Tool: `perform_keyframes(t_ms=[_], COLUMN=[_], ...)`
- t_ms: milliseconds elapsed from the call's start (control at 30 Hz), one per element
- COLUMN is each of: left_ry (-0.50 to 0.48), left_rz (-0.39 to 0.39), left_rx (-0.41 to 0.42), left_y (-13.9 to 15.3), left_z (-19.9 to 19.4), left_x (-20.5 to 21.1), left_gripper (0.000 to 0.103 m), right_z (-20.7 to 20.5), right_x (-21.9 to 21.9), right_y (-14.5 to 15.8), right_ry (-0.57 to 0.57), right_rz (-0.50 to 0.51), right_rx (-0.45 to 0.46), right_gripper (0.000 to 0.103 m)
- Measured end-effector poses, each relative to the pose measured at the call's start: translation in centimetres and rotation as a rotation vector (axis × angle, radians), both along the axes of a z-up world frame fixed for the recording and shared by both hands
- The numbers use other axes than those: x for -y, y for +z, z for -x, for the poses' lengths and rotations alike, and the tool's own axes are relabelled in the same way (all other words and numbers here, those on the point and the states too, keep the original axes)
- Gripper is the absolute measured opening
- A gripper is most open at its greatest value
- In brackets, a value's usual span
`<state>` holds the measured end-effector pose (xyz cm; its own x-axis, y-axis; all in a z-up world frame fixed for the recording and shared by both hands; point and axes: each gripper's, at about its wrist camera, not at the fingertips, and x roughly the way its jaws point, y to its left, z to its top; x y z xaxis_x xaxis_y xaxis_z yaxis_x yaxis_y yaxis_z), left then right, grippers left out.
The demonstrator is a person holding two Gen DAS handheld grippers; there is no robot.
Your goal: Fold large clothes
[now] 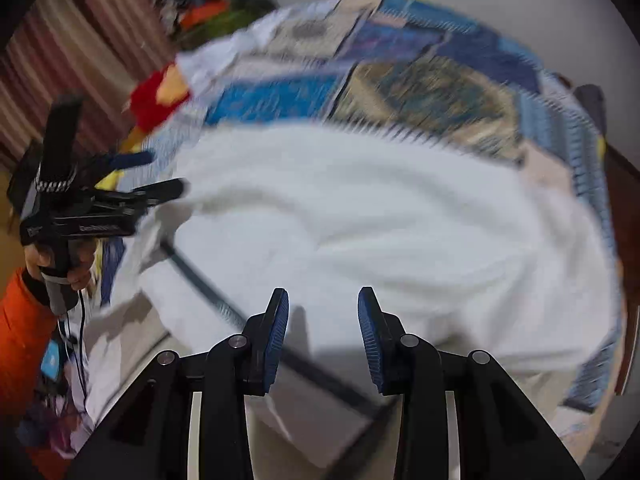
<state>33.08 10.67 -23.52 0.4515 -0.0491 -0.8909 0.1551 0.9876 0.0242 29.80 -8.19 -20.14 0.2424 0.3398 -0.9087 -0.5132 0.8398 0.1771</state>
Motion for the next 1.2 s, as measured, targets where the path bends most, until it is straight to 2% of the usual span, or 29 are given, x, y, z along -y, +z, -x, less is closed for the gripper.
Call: perform_keyframes(t_ms=[67,100,233,300,500,600,667,733,767,833,867,933,1033,1200], left_ry=[-0.012,-0.004,0.044,0.081,0.193,0.23,0.253,0.278,0.285,0.298,0.306,0.31,0.308,0.301], left_rz=[-0.03,-0.015,0.107,0.154,0.074,0.036,0.017,0.009,0.009,0.015,0.025,0.066,0.124,0.252], left_rx=[-0.009,0.002,-0.03,-0.034,0.069,0.078,0.063,0.03,0.013,-0.016,-0.029,-0.06,-0.123,-0.247], left_y=[-1.5,-1.8,-1.4,-0.2,4.1,4.8,4.6,3.7,3.2,2.3,1.7,0.3,-1.9,-6.7], left_z=[0.8,1.3,2.4,3.4,7.3,9.5,11.1,12.5,13.0,14.5,15.2,16.3,17.4,18.5], left_x=[0.9,0.6,-1.6,-3.2,-9.1,-12.2,-14.1,-15.6,-16.2,-17.2,-17.5,-18.1,-18.2,-17.3], left_gripper=[0.099,0.099,0.099,0.098,0.098,0.098,0.098,0.098,0.098,0.098,0.098,0.098,0.098,0.098], right_z=[1.1,1.7,3.5,4.0,6.7,8.6,9.8,11.0,11.4,12.2,12.4,12.5,12.9,15.6], right_x=[0.0,0.4,2.4,3.7,8.3,10.2,10.6,10.7,11.0,12.1,12.7,14.8,17.1,18.3], right_y=[-0.5,-0.3,1.3,2.1,3.8,4.1,3.4,1.2,0.6,0.3,0.2,0.1,0.2,2.0], right_ry=[0.0,0.001,-0.024,-0.044,-0.15,-0.193,-0.2,-0.22,-0.235,-0.337,-0.358,-0.419,-0.48,-0.501], right_rz=[0.018,0.011,0.013,0.04,0.04,0.028,0.075,0.225,0.249,0.314,0.31,0.194,0.07,-0.087], right_rx=[0.037,0.057,0.076,0.085,0.071,0.071,0.084,0.109,0.137,0.237,0.237,0.155,0.054,0.011], right_gripper=[0.032,0.032,0.032,0.032,0.032,0.032,0.032,0.035,0.041,0.094,0.098,0.098,0.097,0.097])
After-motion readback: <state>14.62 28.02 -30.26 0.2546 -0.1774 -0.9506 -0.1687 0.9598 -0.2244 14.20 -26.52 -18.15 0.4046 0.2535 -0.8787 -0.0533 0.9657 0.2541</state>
